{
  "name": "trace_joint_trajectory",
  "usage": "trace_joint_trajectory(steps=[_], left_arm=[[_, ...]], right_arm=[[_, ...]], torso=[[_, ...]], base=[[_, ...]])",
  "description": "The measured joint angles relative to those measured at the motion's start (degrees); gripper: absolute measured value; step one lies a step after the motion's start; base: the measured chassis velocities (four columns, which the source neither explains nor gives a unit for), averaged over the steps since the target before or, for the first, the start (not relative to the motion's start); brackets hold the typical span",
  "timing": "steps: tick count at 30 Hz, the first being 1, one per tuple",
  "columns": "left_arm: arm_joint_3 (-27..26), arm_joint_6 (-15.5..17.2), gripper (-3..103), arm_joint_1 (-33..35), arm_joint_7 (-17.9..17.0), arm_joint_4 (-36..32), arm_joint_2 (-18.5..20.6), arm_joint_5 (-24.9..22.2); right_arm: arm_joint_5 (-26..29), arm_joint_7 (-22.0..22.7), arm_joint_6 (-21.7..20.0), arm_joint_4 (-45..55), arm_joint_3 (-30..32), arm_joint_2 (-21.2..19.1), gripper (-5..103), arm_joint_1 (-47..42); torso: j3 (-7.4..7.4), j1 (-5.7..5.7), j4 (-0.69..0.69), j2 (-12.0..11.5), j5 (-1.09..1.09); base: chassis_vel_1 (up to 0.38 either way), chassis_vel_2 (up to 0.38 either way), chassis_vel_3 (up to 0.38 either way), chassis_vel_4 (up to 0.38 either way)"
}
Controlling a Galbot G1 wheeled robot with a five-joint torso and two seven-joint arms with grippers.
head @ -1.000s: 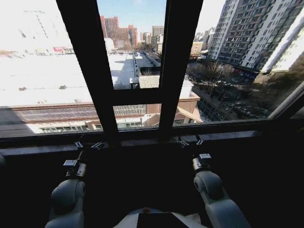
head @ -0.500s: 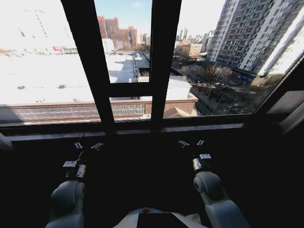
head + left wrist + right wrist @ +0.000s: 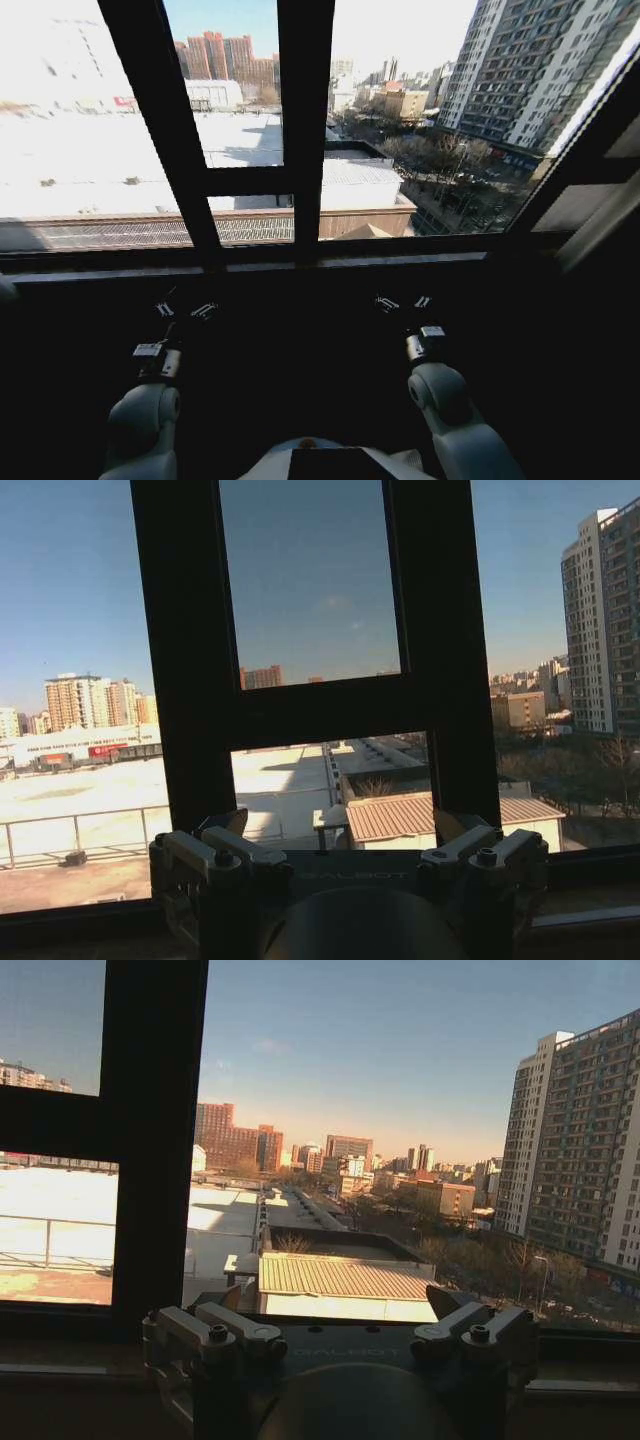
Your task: Open the curtains by pulling them apart, changing their state from closed to fully open.
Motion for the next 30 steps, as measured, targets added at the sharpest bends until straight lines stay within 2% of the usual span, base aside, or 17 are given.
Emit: trace_joint_trajectory(steps=[7,12,18,23,30], left_arm=[[0.1,-0.2,100,-0.6,0.1,0.5,0.2,0.0],[0.1,-0.9,100,-0.6,0.0,1.5,0.2,0.0],[0.0,-1.2,100,-0.6,0.0,1.9,0.3,0.0],[-0.1,-1.4,100,-0.6,-0.1,2.1,0.2,0.0],[0.1,-1.7,100,-0.4,-0.1,2.2,0.0,0.0]], right_arm=[[-0.6,0.0,0.0,-0.1,0.3,0.0,100,0.1],[-2.1,0.0,1.4,-1.3,0.3,0.2,100,0.3],[-2.8,-0.1,1.9,-1.9,0.2,0.4,100,0.4],[-2.8,-0.1,2.4,-2.2,0.2,0.5,100,0.5],[-2.8,-0.1,2.7,-2.3,0.4,0.4,100,0.3]], torso=[[0.01,0.04,0.00,0.0,0.03],[0.00,0.01,0.02,0.0,-0.06],[-0.02,-0.05,0.01,0.0,-0.02],[-0.04,-0.08,0.00,0.1,-0.01],[0.05,0.10,0.01,-0.1,0.01]], base=[[-0.028,-0.386,0.057,0.378],[0.216,-0.254,-0.218,0.249],[0.299,-0.206,-0.320,0.196],[0.119,-0.060,-0.155,0.118],[-0.012,0.022,0.031,-0.015]])
